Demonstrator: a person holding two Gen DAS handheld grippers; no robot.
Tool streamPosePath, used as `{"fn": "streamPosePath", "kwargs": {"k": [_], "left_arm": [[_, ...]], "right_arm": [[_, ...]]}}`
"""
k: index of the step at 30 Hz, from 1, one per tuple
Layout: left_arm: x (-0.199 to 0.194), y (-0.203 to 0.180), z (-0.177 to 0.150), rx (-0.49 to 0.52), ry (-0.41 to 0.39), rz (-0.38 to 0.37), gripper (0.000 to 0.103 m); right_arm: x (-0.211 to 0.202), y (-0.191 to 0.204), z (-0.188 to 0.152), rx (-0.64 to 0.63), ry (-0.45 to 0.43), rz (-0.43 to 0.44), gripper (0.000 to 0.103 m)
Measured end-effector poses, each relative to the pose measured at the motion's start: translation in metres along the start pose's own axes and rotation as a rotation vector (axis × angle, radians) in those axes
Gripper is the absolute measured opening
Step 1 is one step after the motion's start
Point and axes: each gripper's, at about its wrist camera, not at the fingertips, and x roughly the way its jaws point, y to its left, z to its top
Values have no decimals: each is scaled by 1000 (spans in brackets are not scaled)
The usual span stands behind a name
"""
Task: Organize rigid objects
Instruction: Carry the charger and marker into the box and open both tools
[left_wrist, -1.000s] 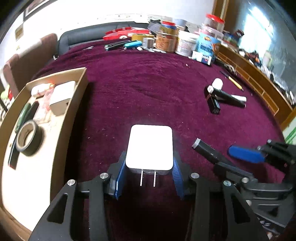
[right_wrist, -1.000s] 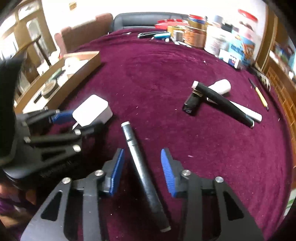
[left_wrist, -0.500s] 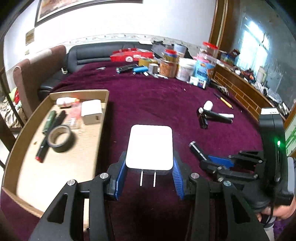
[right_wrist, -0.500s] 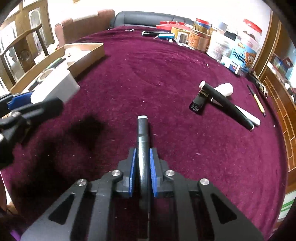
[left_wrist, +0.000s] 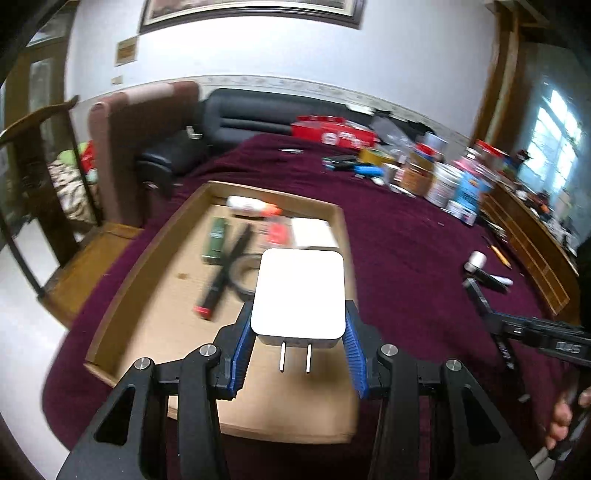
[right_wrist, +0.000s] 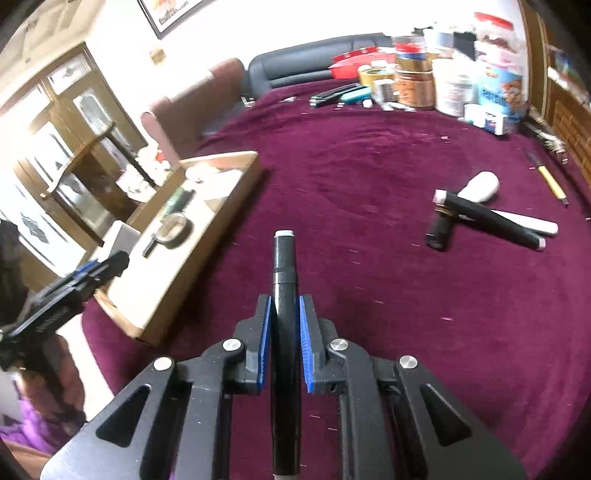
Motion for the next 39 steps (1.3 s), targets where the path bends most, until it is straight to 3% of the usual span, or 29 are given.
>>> {"fn": "streamPosePath", "kwargs": {"k": [8,15,20,27,39], "left_arm": [[31,57,24,-27,45,132,40],[72,93,36,-50,157,152,40],[98,101,39,-51,241,142,40],[111,97,39,-34,264,152,40],[101,103,43,-86,219,118,40]], "right_arm": [[33,54,29,25,43,154,13],[88,92,53,72,124,193,13],[129,107,59,96,169,145,13],[158,123,65,33,163,7,13],[176,132,66,-45,149,-172,13]]}}
